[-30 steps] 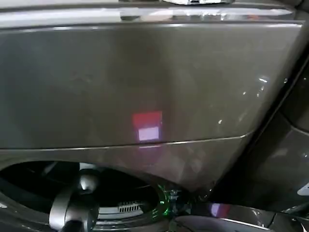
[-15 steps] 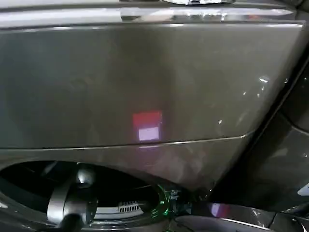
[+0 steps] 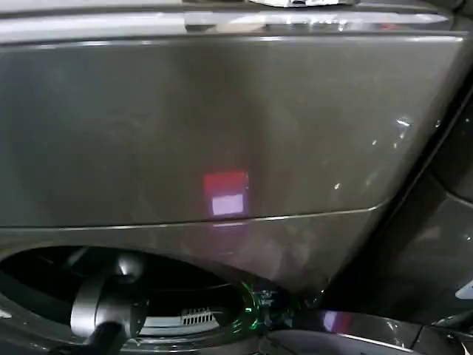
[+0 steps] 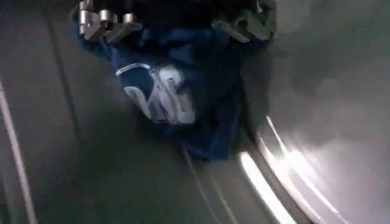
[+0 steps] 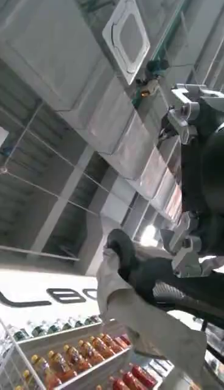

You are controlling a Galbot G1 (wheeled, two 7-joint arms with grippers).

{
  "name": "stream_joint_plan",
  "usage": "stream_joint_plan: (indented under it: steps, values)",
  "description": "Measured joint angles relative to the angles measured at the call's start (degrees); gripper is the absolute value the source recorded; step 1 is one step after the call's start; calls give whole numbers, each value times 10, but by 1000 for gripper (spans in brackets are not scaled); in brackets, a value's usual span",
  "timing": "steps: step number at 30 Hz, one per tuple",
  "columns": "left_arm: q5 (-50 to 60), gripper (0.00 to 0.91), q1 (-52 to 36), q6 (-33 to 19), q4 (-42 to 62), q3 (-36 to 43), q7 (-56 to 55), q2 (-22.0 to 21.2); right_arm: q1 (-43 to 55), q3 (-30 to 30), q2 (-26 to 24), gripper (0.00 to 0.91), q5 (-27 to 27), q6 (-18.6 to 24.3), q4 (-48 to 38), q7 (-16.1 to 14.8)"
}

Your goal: Grasp the clothes from the dryer.

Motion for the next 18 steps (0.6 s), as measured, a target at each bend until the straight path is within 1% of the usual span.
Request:
stream_joint_plan:
  steps: [3, 4, 5, 18]
  values:
    - [2, 907, -3, 7, 10, -1, -6, 0, 0, -2, 0, 907, -1, 1, -1, -1]
    - [4, 159, -4, 9, 13, -2, -9, 0, 1, -2, 0, 907, -2, 1, -1, -1]
    - [4, 0, -5, 11, 17, -2, -11, 0, 1, -2, 0, 907, -2, 1, -2, -1]
    - [-9, 0, -3, 12, 33, -2, -25, 4, 0, -1, 0, 907, -2, 2, -3, -1]
